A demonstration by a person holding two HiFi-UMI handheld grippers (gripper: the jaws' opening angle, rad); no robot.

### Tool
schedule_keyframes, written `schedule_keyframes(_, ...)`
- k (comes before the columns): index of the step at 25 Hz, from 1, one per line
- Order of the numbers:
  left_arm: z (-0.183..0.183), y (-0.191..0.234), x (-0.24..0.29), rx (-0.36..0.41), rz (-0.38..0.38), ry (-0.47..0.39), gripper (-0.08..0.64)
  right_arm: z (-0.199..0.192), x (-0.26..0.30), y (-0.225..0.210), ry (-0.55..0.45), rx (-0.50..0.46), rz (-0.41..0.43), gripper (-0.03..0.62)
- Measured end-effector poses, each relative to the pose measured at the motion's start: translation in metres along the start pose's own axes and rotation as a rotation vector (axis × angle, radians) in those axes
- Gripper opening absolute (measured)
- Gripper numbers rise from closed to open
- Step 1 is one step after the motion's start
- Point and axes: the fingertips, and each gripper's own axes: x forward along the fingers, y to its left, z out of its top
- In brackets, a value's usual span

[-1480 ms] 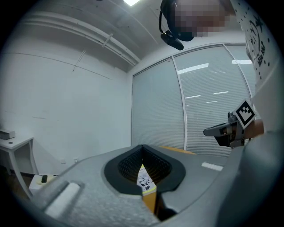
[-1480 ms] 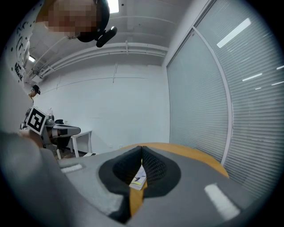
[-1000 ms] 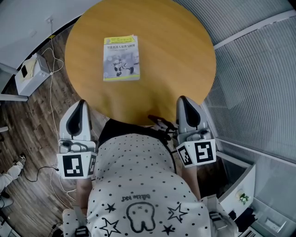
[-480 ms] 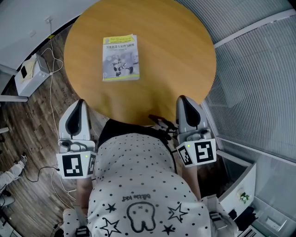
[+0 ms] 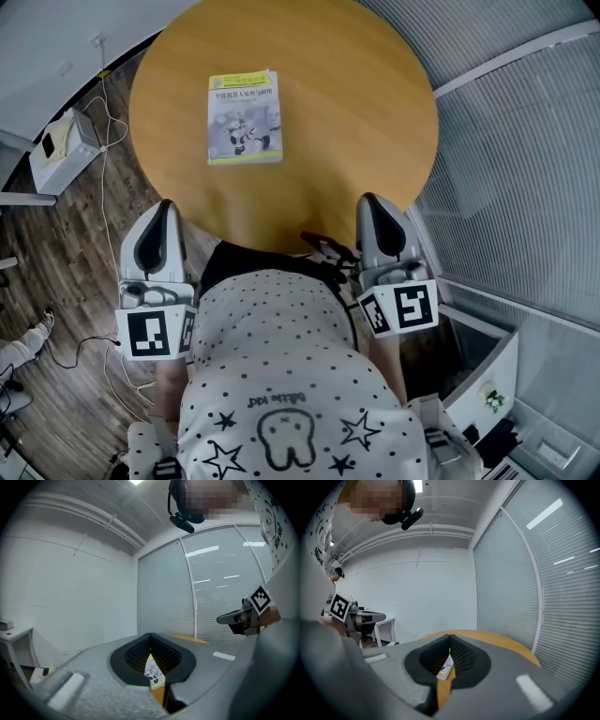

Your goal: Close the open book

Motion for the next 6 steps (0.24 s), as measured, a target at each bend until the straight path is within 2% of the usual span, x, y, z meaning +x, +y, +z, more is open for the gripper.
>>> schedule_keyframes(6,0.0013,0.0013,-0.0021,0.000,0.011,-0.005,0.009,0.0003,0.0003,0.0010,-0.005,0.002,0.009,0.005)
